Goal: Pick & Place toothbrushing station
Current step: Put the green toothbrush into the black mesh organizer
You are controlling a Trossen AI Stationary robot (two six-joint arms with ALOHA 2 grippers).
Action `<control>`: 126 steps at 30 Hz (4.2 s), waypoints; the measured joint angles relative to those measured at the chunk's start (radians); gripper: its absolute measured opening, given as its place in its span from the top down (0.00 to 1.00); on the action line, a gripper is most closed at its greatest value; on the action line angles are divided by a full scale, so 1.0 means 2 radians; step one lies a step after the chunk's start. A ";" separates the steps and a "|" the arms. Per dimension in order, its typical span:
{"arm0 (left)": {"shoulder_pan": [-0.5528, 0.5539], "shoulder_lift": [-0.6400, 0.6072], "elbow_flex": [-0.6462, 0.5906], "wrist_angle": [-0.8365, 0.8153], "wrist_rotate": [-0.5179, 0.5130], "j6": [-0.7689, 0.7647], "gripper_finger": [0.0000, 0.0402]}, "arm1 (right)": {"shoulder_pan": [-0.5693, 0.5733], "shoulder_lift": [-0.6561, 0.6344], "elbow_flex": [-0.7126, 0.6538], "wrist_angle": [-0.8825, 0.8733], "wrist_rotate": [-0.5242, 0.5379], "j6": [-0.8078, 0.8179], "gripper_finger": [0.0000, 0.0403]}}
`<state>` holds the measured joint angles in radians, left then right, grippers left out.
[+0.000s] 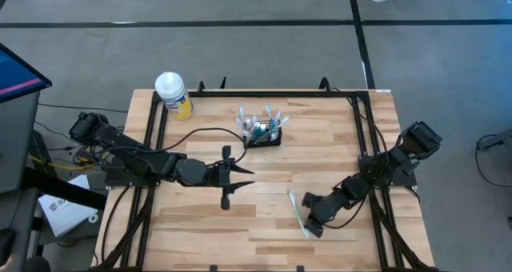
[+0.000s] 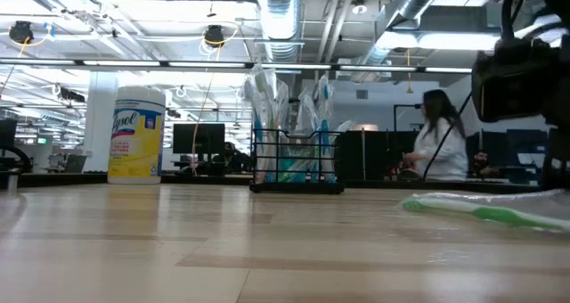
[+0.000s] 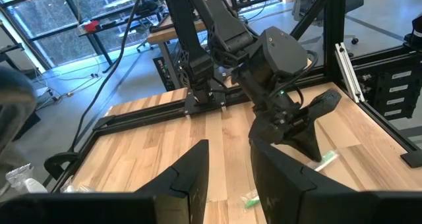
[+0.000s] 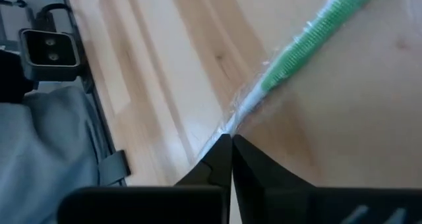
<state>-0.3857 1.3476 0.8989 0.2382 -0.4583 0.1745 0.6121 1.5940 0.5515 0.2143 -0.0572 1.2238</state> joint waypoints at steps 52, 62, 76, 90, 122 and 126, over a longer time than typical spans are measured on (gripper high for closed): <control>-0.003 0.016 -0.075 0.006 0.159 -0.030 0.73 | -0.098 -0.001 0.279 -0.290 -0.019 -0.308 1.00; -0.003 0.016 -0.075 0.009 0.159 -0.030 0.73 | -0.052 0.074 0.267 -0.277 -0.053 -0.221 1.00; -0.003 0.016 -0.075 0.010 0.159 -0.030 0.73 | -0.051 0.128 0.268 -0.247 -0.112 -0.184 0.88; -0.003 0.015 -0.075 0.011 0.159 -0.030 0.73 | -0.051 0.130 0.267 -0.234 -0.102 -0.165 0.69; -0.003 0.015 -0.075 0.011 0.159 -0.030 0.73 | -0.046 0.175 0.270 -0.255 -0.115 -0.138 0.95; -0.003 0.015 -0.075 0.011 0.159 -0.030 0.73 | -0.049 0.171 0.274 -0.263 -0.116 -0.146 0.98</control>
<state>-0.3916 1.3777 0.7498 0.2611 -0.1406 0.1139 0.5148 1.9367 1.1000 -0.3121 -0.2884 0.9310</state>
